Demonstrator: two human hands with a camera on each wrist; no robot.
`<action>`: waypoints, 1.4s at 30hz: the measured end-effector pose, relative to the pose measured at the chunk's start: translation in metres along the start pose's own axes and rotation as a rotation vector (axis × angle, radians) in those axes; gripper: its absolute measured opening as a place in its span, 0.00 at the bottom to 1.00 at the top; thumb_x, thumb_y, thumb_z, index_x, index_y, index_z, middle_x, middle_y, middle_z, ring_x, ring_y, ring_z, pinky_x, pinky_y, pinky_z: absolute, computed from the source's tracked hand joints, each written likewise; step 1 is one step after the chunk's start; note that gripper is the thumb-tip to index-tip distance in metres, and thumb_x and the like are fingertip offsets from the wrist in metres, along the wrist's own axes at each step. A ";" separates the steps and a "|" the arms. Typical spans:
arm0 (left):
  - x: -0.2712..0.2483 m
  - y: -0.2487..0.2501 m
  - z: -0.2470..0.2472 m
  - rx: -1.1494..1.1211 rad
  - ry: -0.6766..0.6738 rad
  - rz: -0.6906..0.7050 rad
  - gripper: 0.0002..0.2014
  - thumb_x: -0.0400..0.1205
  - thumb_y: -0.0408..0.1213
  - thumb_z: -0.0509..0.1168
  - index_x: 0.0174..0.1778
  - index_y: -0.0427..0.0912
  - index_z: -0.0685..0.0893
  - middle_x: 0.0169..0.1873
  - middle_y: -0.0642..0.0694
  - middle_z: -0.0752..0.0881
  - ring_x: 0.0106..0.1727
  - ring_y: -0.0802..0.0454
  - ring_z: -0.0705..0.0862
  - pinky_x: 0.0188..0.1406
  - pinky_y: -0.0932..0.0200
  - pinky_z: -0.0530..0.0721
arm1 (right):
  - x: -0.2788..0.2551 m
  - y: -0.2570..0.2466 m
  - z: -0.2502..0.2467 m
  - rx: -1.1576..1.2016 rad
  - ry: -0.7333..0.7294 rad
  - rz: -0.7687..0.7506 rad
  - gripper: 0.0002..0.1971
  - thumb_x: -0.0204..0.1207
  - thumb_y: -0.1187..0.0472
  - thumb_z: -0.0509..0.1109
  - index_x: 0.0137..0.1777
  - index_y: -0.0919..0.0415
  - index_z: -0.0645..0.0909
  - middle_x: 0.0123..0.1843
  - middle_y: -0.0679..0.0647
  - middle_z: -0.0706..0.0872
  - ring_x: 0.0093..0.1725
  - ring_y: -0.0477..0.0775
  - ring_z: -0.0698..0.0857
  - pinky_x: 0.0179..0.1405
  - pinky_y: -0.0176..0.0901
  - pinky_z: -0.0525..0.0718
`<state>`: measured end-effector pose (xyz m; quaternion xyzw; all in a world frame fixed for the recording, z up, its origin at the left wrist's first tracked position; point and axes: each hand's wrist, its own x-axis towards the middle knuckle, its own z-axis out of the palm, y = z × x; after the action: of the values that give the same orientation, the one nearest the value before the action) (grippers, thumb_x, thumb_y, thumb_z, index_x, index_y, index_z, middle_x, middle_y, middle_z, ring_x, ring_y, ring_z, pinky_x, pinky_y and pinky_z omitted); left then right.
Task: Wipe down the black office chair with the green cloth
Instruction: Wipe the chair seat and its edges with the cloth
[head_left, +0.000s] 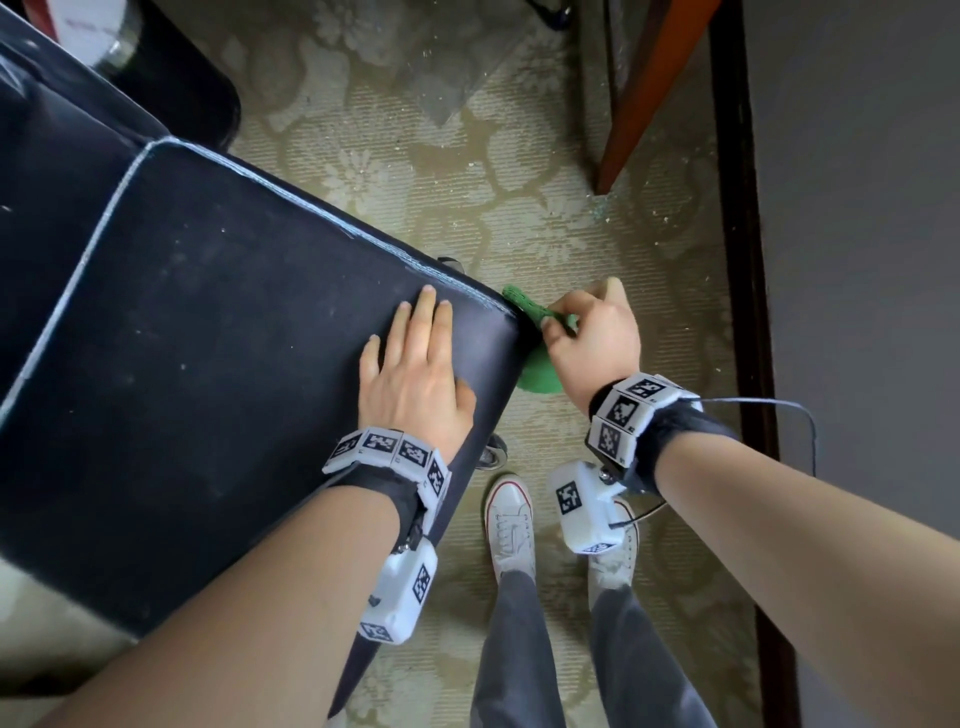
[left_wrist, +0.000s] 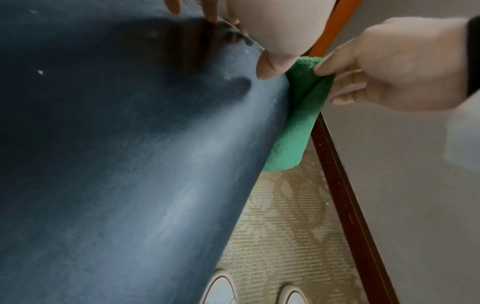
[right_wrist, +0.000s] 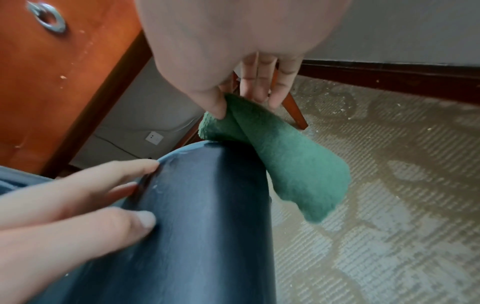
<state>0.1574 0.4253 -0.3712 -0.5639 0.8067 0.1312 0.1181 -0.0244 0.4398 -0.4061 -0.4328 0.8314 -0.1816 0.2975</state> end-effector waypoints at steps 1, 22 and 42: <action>0.001 -0.001 0.001 0.002 -0.021 0.009 0.41 0.77 0.42 0.68 0.86 0.43 0.60 0.87 0.47 0.54 0.87 0.46 0.57 0.80 0.38 0.64 | 0.001 -0.002 0.001 0.024 -0.006 -0.027 0.07 0.73 0.59 0.72 0.48 0.59 0.87 0.56 0.57 0.78 0.53 0.59 0.81 0.51 0.40 0.74; 0.004 0.008 0.010 -0.155 -0.090 -0.107 0.43 0.79 0.46 0.65 0.88 0.51 0.50 0.87 0.56 0.43 0.88 0.53 0.43 0.87 0.42 0.46 | 0.022 -0.022 0.020 0.099 -0.116 -0.155 0.05 0.69 0.65 0.71 0.39 0.54 0.84 0.38 0.52 0.90 0.42 0.57 0.87 0.44 0.36 0.74; 0.006 -0.003 -0.001 -0.228 -0.101 -0.069 0.39 0.81 0.46 0.63 0.87 0.52 0.54 0.87 0.58 0.47 0.88 0.54 0.47 0.86 0.45 0.51 | 0.029 -0.037 0.011 -0.080 -0.168 -0.277 0.05 0.71 0.66 0.70 0.46 0.62 0.85 0.49 0.58 0.81 0.46 0.62 0.82 0.42 0.42 0.72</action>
<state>0.1577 0.4187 -0.3724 -0.5937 0.7598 0.2461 0.0979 -0.0073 0.3948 -0.4036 -0.5684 0.7425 -0.1508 0.3207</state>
